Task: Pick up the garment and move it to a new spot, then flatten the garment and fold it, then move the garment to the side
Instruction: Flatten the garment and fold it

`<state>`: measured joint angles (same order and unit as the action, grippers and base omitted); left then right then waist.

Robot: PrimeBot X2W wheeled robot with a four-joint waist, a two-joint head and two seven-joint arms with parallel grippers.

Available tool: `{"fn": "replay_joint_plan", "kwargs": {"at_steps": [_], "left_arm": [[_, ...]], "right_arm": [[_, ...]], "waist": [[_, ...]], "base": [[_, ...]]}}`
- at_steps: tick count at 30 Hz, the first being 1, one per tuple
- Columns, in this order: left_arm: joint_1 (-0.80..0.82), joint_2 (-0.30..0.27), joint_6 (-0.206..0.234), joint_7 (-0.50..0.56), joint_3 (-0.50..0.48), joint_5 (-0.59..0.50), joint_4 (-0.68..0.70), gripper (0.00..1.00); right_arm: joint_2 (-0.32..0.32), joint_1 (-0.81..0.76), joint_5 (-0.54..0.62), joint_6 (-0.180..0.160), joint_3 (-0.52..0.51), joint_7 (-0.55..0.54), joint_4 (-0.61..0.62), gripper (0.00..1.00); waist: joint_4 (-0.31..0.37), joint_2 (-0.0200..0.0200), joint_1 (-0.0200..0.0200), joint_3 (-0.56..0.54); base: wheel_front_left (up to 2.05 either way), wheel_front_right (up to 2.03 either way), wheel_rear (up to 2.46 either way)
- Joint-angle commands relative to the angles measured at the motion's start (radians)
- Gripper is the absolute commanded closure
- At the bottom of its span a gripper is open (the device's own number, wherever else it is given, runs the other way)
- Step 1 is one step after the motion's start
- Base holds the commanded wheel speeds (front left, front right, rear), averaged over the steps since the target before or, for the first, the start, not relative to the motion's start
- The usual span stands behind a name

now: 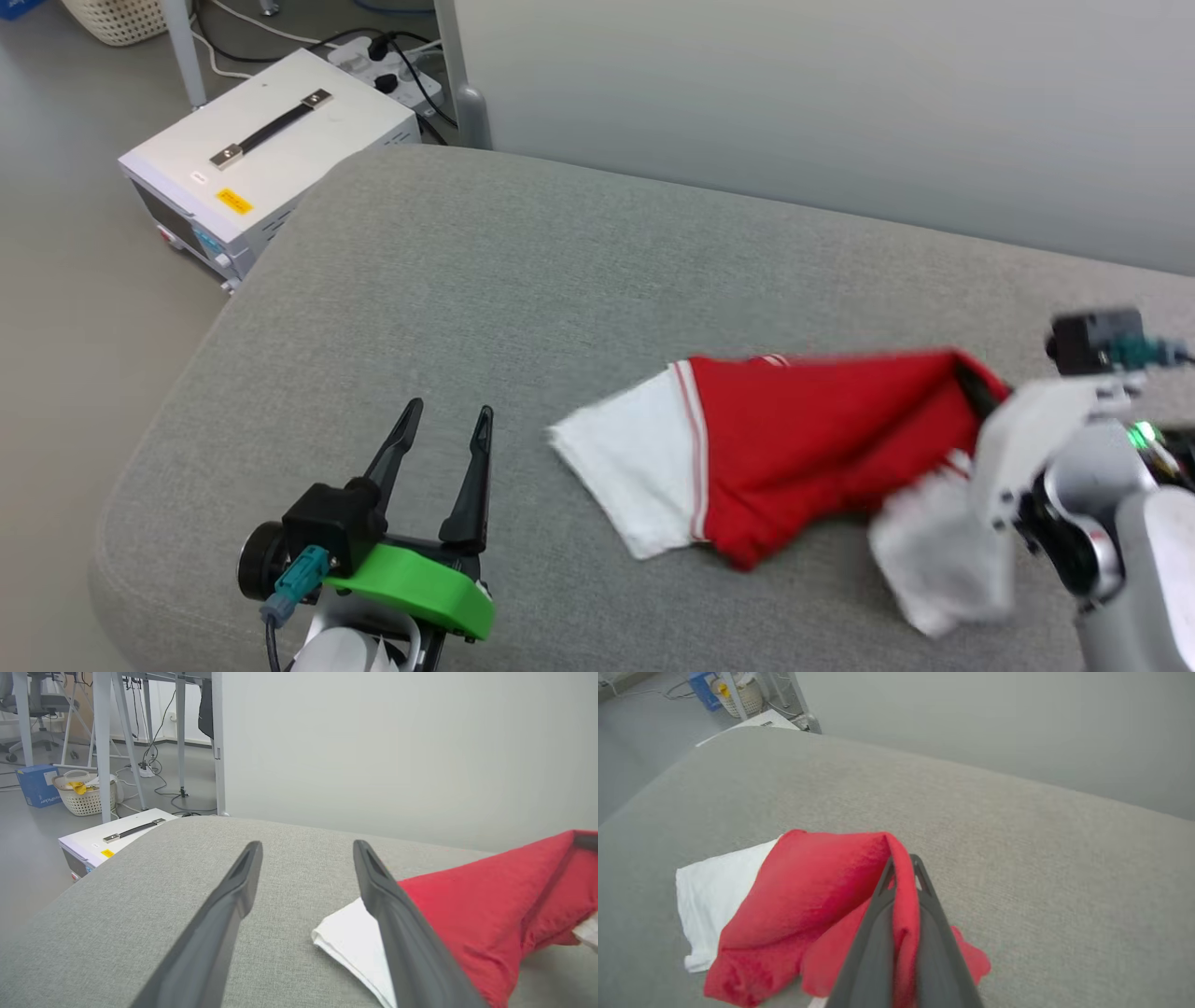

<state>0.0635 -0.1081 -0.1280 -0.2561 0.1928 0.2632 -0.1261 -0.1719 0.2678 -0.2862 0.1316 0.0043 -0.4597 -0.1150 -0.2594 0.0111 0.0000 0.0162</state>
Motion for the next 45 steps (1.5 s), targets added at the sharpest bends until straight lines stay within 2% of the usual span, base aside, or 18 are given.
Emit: {"fn": "replay_joint_plan", "kwargs": {"at_steps": [1,3,9,10,18,21,22,28,36,42,45], "left_arm": [[0.001,-0.001,-0.003,-0.006,0.003,-0.014,0.0,0.0],[0.007,-0.002,-0.003,-0.006,0.005,-0.013,-0.003,0.0],[0.021,-0.006,-0.003,-0.006,0.008,-0.011,-0.014,0.0],[0.023,-0.007,-0.003,-0.006,0.009,-0.011,-0.016,0.0],[0.033,-0.009,-0.003,-0.006,0.003,-0.008,-0.029,0.0],[0.036,-0.011,-0.003,-0.006,-0.001,-0.005,-0.029,0.0],[0.035,-0.01,-0.003,-0.006,-0.01,-0.001,-0.026,0.0],[0.018,-0.002,-0.003,-0.006,-0.028,0.021,-0.02,0.0],[-0.005,-0.007,-0.003,-0.006,-0.014,0.033,-0.051,0.0],[0.021,-0.03,-0.002,-0.004,-0.008,0.042,-0.097,0.0],[0.057,-0.03,0.01,0.03,-0.014,0.05,-0.099,0.0]], "right_arm": [[-0.024,-0.024,0.006,-0.001,-0.018,0.005,-0.026,1.0],[-0.046,-0.051,0.026,-0.001,-0.041,0.025,-0.083,1.0],[-0.059,-0.051,0.058,-0.001,-0.072,0.102,-0.216,0.99],[-0.065,-0.048,0.072,-0.001,-0.069,0.117,-0.229,0.0],[-0.078,-0.013,0.104,-0.001,-0.027,0.316,-0.237,0.0],[-0.094,-0.016,0.132,-0.001,-0.012,0.411,-0.195,0.0],[-0.08,-0.024,0.144,-0.001,-0.023,0.477,-0.152,0.0],[-0.031,-0.108,0.214,-0.001,-0.038,0.617,-0.03,0.0],[0.078,-0.238,0.274,-0.001,-0.095,0.694,0.06,0.0],[0.086,-0.254,0.311,-0.001,-0.069,0.704,0.085,0.0],[0.087,-0.246,0.319,-0.001,-0.079,0.703,0.106,0.0]], "waist": [[0.018,-0.0111,0.0,0.018],[0.029,-0.0111,0.0,0.025],[0.064,-0.0111,0.0,0.039],[0.068,-0.0111,0.0,0.039],[0.105,-0.0111,0.0,0.031],[0.118,-0.0111,0.0,0.02],[0.127,-0.0111,0.0,0.011],[0.148,-0.0111,0.0,-0.011],[0.176,-0.0111,0.0,-0.018],[0.219,-0.0111,0.0,-0.005],[0.24,-0.0111,0.0,0.013]], "base": [[0.0,0.0,0.0],[0.0,0.0,0.0],[0.0,0.0,0.0],[0.0,0.0,0.0],[0.0,0.0,0.0],[0.0,0.0,0.0],[0.0,0.0,0.0],[0.0,0.0,0.0],[0.0,0.0,0.0],[0.0,0.0,0.0],[0.0,0.0,0.0]]}}
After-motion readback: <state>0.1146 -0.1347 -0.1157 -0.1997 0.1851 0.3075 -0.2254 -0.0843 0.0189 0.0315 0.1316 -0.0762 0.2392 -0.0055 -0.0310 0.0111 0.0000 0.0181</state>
